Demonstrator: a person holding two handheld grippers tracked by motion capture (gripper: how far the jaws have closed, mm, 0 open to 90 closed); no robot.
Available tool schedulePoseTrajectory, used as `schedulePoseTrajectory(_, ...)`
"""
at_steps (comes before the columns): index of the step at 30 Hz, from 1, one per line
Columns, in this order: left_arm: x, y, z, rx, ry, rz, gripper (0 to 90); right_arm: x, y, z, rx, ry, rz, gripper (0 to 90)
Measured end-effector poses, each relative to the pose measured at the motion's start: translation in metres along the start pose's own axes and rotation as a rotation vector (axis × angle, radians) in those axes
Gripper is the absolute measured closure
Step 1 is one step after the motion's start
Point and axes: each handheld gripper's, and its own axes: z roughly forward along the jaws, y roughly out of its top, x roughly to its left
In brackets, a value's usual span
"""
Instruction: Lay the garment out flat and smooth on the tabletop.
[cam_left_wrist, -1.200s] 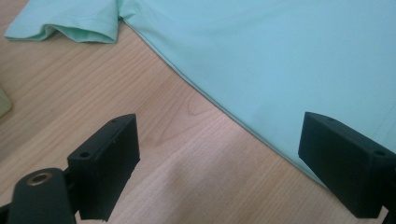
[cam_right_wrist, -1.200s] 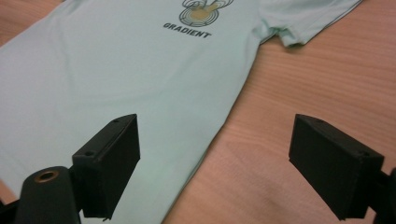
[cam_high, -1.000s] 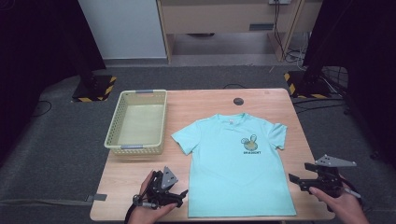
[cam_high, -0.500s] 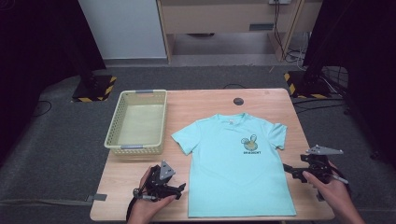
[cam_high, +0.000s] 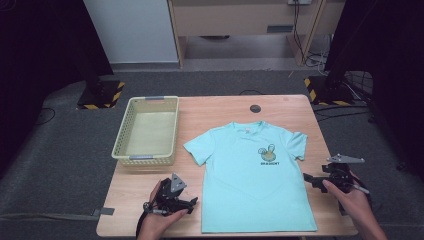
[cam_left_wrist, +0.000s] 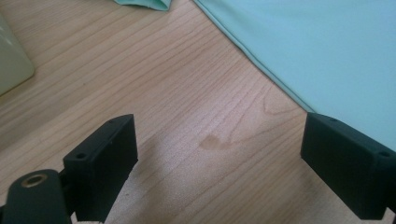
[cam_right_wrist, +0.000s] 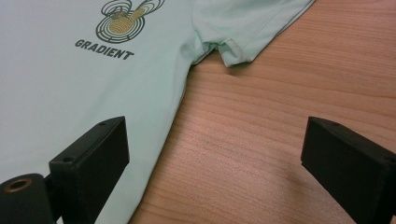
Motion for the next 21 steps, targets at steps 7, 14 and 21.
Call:
schedulePoseTrajectory(7,0.001,-0.004,0.005,-0.001,-0.009,-0.014,8.0,0.003,-0.006,0.01,0.007,-0.005,0.003,5.5)
schedulePoseTrajectory(14,0.001,-0.009,0.006,-0.038,-0.016,-0.023,5.1,0.014,-0.015,0.022,-0.009,-0.088,-0.072,1.8)
schedulePoseTrajectory(21,0.003,-0.012,0.007,-0.061,-0.023,-0.01,2.7,0.017,-0.016,0.023,0.004,-0.098,-0.098,1.2)
